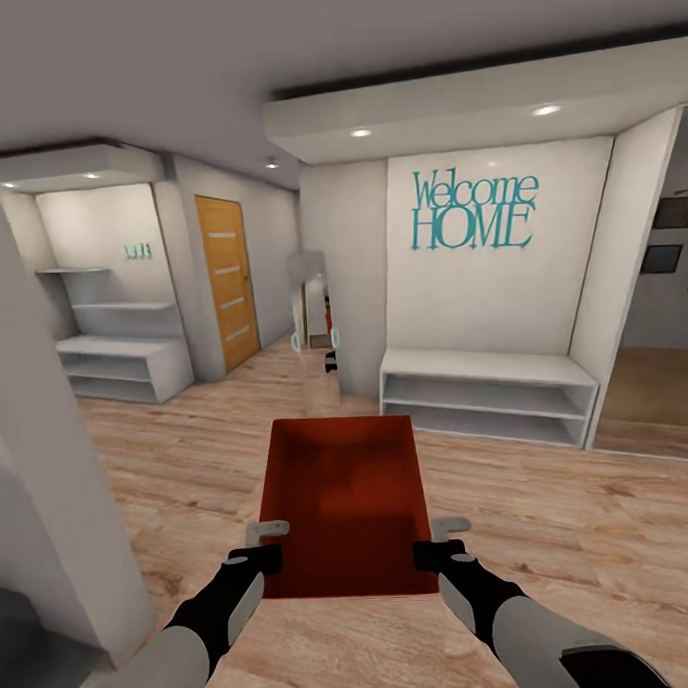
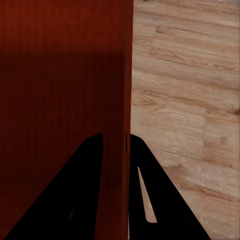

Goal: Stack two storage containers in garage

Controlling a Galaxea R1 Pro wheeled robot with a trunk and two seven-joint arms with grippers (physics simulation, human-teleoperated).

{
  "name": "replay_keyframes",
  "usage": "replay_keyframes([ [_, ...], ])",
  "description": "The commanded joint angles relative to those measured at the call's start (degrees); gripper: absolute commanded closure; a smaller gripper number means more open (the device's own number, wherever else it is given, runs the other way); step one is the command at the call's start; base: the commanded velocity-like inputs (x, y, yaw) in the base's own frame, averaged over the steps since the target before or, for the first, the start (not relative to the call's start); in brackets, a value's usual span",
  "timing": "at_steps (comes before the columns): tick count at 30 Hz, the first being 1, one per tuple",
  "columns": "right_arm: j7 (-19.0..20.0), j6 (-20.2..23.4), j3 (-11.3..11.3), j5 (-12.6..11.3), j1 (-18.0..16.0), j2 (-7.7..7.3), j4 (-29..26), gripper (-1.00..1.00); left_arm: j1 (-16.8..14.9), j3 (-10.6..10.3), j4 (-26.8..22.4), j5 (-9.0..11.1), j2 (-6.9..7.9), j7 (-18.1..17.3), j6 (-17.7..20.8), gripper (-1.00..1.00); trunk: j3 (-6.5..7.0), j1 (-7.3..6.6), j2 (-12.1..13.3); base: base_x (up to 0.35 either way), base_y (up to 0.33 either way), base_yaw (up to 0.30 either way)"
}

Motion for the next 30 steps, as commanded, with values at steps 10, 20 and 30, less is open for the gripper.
replay_keyframes([
  [10, 0.0, -0.4, -0.8, 0.6, 0.0, 0.08, -0.2, 1.00, 0.0, 0.7, 0.1, 0.1, -0.03, 0.5, 0.4, 1.00, -0.01, 0.05, 0.0, 0.322, 0.000, 0.079],
  [20, 0.0, -0.4, -0.8, 0.6, 0.0, -0.14, -0.2, 1.00, 0.0, 0.7, 0.1, 0.1, -0.03, 0.5, 0.4, 1.00, -0.01, 0.05, 0.0, 0.322, 0.000, 0.227],
  [30, 0.0, -0.4, -0.8, 0.8, 0.0, -0.19, -0.2, 1.00, 0.0, 0.7, 0.1, 0.1, -0.03, 0.5, 0.4, 1.00, -0.01, 0.05, 0.0, 0.322, 0.000, 0.015],
])
